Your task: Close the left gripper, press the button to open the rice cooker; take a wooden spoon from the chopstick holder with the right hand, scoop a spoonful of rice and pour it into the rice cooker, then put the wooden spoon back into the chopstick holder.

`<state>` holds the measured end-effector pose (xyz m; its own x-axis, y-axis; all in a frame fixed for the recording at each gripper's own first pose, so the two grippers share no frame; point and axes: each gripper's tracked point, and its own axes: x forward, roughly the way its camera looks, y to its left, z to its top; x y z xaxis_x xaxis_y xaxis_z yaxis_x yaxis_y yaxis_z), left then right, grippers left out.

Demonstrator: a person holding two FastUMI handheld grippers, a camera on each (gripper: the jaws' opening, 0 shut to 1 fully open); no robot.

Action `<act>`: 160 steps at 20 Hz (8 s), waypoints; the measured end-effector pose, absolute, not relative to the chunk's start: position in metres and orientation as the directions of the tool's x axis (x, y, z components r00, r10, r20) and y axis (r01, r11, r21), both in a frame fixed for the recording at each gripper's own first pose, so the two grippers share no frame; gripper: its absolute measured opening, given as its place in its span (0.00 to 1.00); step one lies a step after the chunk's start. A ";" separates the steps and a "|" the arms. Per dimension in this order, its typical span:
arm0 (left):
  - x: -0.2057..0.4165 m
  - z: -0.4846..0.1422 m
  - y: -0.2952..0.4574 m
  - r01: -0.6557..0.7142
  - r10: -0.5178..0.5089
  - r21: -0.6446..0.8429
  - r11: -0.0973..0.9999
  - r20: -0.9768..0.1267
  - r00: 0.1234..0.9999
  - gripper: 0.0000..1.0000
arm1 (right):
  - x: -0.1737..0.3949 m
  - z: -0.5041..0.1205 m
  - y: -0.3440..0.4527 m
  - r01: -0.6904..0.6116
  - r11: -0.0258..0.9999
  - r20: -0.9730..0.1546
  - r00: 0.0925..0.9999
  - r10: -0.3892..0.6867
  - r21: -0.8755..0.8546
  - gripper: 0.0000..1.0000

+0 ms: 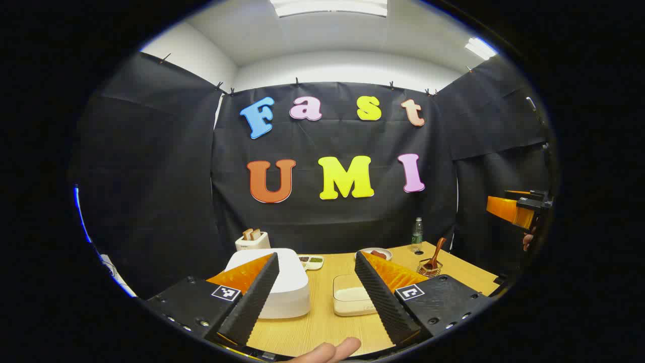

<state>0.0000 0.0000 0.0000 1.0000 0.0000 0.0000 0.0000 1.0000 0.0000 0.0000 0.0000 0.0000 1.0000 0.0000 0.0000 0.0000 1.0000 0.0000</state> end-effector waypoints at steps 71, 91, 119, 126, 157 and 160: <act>0.178 -0.176 0.137 -0.229 0.183 -0.022 0.973 -0.528 0.829 0.00 | 0.083 -0.120 -0.078 0.046 0.999 -0.105 0.994 -0.043 0.023 1.00; 0.170 -0.082 0.140 -0.236 0.212 -0.052 0.970 -0.286 0.935 0.00 | 0.095 -0.164 -0.085 0.056 0.998 -0.214 0.976 -0.046 0.041 1.00; 0.000 -0.095 0.031 -0.088 0.088 -0.015 0.996 -0.019 0.996 0.94 | 0.267 -0.258 -0.101 0.109 0.971 -0.315 0.948 -0.037 0.214 0.96; -0.006 -0.105 0.032 -0.122 0.119 -0.044 0.992 -0.062 0.991 0.94 | 0.317 -0.278 -0.120 0.145 0.948 -0.375 0.926 -0.031 0.282 0.88; -0.045 -0.114 0.038 -0.092 0.092 -0.009 0.996 -0.065 0.994 0.94 | 0.262 -0.132 -0.032 0.008 0.995 -0.163 0.987 0.009 0.103 0.14; -0.053 -0.111 0.043 -0.094 0.094 0.012 0.996 -0.053 0.994 0.94 | 0.256 -0.116 -0.009 -0.025 0.995 -0.133 0.990 0.038 0.095 0.14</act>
